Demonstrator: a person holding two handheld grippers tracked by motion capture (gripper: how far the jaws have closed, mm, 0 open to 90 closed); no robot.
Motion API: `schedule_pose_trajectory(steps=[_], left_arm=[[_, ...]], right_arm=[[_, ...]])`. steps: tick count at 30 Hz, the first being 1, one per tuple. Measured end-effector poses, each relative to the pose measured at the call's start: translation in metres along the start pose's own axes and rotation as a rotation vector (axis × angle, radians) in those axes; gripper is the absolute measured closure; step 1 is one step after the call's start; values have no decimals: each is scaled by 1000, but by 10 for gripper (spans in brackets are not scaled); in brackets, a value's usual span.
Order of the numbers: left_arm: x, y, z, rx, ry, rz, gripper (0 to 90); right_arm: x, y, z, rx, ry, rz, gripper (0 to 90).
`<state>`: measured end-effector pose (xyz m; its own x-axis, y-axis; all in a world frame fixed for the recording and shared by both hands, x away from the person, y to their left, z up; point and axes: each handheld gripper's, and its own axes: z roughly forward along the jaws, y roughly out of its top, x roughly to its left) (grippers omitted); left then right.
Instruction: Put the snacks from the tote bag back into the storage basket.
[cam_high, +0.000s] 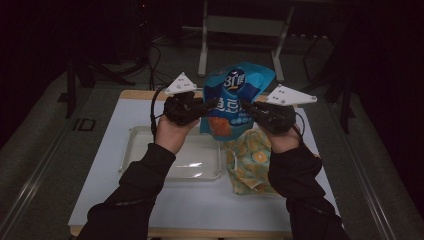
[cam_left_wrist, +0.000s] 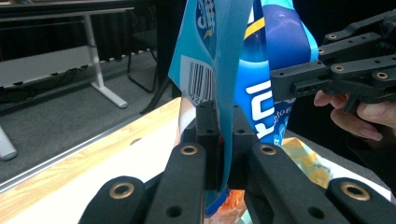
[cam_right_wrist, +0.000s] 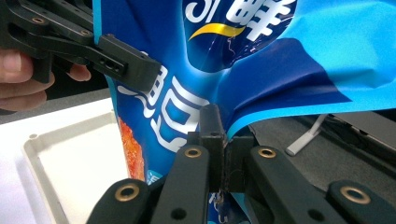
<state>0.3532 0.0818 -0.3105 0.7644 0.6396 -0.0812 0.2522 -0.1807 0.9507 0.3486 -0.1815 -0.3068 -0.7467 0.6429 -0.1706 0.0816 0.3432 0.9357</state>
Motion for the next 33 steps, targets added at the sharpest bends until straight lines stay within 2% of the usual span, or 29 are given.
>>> schedule_pose_trajectory(steps=[17, 33], left_arm=[[12, -9, -36, -2, 37, -16, 882], [21, -23, -71, 7, 62, -23, 883]], right_arm=[[25, 13, 22, -13, 45, -27, 891], [55, 19, 42, -20, 85, -27, 891]])
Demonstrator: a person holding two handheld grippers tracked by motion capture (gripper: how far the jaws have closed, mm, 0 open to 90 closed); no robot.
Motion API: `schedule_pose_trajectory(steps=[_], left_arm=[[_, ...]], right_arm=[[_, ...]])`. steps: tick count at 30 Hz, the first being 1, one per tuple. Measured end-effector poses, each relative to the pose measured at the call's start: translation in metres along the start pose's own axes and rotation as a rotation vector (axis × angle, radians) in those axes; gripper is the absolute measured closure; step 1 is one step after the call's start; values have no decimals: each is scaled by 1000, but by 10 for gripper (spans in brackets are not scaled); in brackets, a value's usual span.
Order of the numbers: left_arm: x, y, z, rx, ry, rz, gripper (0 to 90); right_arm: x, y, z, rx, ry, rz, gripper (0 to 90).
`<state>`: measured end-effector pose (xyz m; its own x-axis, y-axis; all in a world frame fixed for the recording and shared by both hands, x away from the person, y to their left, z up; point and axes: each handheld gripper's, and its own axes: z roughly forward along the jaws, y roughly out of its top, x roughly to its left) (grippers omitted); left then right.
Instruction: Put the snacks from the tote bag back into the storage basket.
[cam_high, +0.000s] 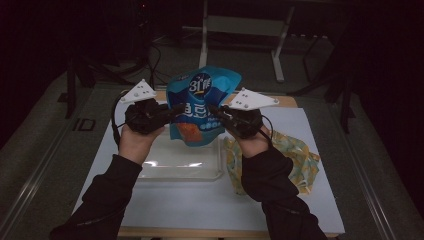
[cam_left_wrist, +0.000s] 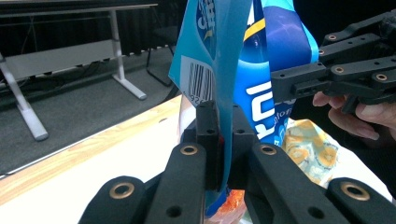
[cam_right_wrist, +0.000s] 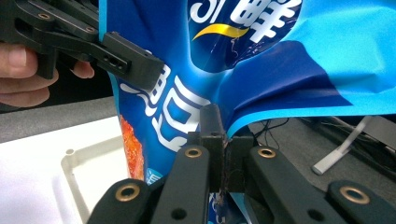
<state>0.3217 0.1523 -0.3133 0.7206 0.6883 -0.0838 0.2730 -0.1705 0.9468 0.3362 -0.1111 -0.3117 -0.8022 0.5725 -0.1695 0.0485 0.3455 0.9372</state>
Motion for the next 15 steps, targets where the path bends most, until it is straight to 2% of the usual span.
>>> schedule_pose_trajectory(steps=[6, 15], left_arm=[[4, -10, -2, 10, -7, -11, 883], [12, -28, 2, 26, -19, -27, 883]], right_arm=[[6, -6, 6, 5, 10, 15, 891], [11, -20, 16, 30, 12, 10, 891]])
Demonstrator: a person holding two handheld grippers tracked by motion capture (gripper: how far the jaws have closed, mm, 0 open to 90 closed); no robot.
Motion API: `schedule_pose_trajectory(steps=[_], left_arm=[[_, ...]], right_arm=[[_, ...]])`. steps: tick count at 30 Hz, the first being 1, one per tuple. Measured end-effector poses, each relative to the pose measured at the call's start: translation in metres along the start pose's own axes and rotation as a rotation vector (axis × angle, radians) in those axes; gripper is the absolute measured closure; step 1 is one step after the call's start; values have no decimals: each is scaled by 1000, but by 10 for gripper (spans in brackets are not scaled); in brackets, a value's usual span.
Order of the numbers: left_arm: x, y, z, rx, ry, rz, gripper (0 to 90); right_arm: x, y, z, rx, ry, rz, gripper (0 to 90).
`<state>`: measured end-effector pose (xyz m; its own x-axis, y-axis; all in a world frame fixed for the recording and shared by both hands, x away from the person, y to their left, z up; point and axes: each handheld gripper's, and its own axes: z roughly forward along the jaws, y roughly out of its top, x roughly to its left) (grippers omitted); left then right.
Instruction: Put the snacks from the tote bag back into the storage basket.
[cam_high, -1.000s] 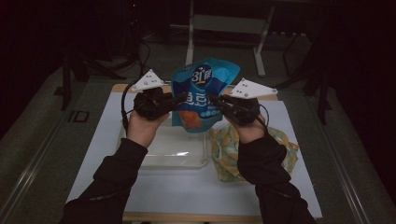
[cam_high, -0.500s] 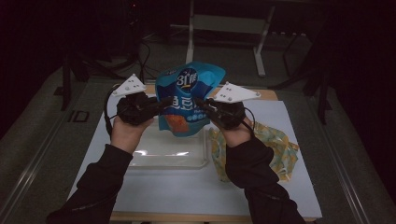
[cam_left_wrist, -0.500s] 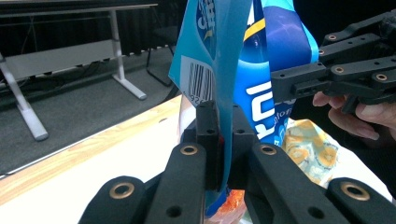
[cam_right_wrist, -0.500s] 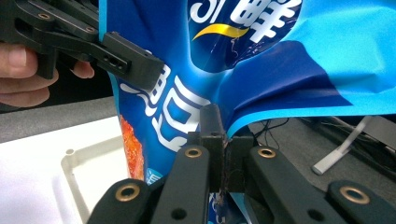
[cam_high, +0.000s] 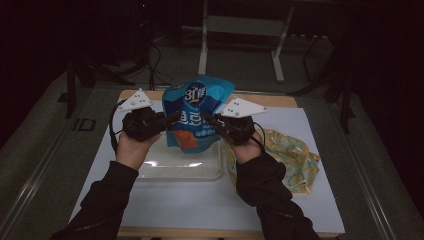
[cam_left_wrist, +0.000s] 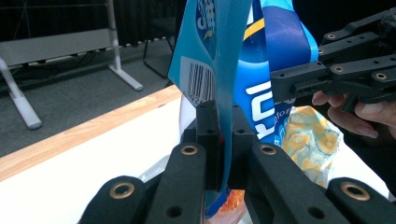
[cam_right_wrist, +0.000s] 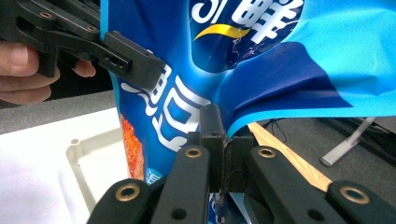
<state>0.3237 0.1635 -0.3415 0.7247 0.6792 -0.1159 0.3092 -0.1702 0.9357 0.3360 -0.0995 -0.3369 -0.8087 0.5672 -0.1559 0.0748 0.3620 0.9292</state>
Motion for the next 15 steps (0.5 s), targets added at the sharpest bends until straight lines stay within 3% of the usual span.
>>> schedule_pose_trajectory(steps=[5, 15], left_arm=[[2, -9, 5, 17, -1, 1, 882], [13, -38, 19, 44, -20, -45, 882]], right_arm=[[1, -14, 6, 6, 5, 23, 891], [4, -38, 20, 46, 7, 34, 891]])
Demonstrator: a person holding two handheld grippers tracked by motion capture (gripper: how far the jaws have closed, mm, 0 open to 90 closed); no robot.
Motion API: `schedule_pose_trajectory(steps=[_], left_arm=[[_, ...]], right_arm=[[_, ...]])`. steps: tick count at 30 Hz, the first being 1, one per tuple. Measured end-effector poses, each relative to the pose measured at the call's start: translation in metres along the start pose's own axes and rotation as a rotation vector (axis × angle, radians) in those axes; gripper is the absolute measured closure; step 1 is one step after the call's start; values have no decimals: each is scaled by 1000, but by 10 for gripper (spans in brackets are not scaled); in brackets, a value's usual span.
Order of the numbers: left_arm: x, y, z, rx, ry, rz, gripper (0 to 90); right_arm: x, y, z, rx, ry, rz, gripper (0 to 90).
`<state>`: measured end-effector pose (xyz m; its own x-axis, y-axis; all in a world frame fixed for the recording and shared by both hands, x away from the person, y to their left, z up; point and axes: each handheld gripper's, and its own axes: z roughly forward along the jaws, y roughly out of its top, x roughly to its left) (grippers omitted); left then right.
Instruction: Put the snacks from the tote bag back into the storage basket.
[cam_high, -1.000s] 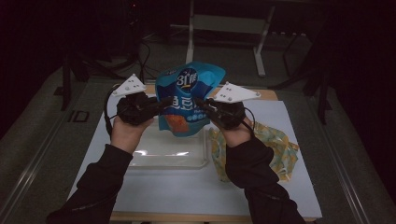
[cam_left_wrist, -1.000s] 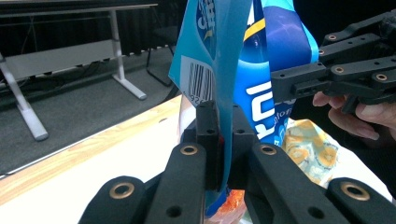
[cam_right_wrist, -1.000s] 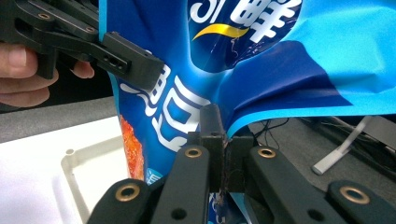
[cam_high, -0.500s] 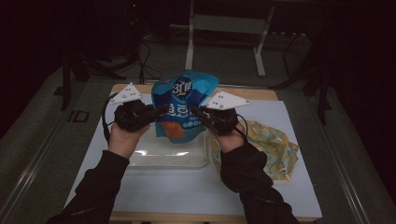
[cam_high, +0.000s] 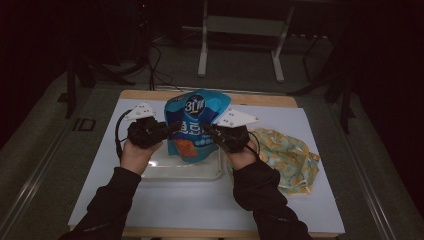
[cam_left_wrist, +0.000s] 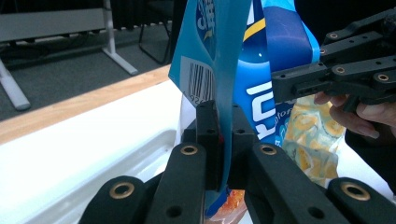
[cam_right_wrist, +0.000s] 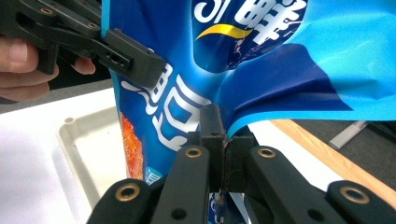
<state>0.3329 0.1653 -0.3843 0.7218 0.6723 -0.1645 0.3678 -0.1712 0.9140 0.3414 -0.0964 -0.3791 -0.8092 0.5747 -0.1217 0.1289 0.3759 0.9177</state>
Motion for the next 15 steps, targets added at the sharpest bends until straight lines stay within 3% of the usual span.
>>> schedule_pose_trajectory(steps=[15], left_arm=[[12, -29, 15, 6, -25, -26, 880]], right_arm=[[0, -29, 15, 19, 11, 34, 891]])
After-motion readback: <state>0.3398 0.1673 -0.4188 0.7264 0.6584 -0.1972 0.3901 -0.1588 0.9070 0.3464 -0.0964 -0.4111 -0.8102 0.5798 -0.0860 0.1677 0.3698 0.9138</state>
